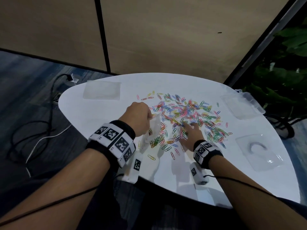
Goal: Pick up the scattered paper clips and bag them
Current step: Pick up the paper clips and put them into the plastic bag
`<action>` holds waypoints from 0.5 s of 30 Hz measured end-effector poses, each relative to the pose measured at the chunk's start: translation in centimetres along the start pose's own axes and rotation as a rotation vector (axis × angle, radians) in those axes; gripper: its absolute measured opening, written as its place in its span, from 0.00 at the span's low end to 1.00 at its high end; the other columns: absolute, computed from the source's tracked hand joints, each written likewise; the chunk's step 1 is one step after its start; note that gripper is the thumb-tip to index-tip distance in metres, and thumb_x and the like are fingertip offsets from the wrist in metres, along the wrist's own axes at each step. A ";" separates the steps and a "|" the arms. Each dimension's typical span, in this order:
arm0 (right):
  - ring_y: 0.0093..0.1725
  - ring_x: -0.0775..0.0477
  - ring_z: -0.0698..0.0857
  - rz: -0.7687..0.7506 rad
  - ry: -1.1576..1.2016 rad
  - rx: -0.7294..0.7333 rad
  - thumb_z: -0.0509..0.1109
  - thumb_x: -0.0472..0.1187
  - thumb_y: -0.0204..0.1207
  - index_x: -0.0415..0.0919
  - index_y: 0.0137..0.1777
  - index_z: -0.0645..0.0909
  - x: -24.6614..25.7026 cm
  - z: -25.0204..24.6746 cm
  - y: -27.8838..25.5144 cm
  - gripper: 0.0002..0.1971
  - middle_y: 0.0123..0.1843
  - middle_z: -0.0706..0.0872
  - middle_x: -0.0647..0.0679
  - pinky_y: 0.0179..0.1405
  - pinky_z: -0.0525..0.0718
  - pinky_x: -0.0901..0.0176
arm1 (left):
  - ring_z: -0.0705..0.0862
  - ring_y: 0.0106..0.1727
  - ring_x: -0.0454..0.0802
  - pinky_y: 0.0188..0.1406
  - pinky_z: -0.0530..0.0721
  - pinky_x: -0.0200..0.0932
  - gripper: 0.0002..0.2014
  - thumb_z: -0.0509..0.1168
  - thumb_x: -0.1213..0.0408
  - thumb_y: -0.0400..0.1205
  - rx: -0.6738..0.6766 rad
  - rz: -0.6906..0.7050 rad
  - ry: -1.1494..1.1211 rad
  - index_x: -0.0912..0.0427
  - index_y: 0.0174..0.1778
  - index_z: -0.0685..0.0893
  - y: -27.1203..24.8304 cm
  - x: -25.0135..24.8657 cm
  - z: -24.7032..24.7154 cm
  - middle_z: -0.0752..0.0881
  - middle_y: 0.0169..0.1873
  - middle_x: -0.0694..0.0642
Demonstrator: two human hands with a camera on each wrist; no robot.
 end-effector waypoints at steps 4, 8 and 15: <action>0.63 0.33 0.81 -0.219 -0.226 -0.093 0.65 0.34 0.79 0.42 0.58 0.84 1.4 -0.2 0.3 0.12 0.66 0.81 0.42 0.57 0.84 0.48 | 0.90 0.49 0.61 0.56 0.90 0.52 0.14 0.65 0.74 0.82 -0.003 0.001 0.005 0.61 0.59 0.90 0.3 0.2 -0.1 0.90 0.52 0.63; 0.38 0.43 0.83 -0.179 -0.210 -0.162 0.65 0.25 0.74 0.36 0.37 0.86 1.1 -0.3 0.6 0.11 0.36 0.80 0.45 0.33 0.75 0.63 | 0.91 0.48 0.60 0.55 0.91 0.52 0.14 0.65 0.74 0.82 -0.002 0.001 0.008 0.62 0.59 0.90 0.3 0.0 0.0 0.90 0.52 0.63; 0.40 0.47 0.91 0.193 0.521 -0.110 0.79 0.36 0.71 0.40 0.44 0.92 -2.3 -3.5 0.1 0.04 0.43 0.94 0.43 0.47 0.90 0.58 | 0.91 0.48 0.60 0.55 0.91 0.52 0.14 0.65 0.76 0.81 0.004 0.005 0.023 0.62 0.60 0.89 0.1 -0.1 -0.1 0.89 0.53 0.63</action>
Point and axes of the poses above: each hand's wrist, its own y-axis towards the middle knuckle, its own z-axis out of the palm, x = y × z, the point moved 5 cm from there along y, towards the middle knuckle
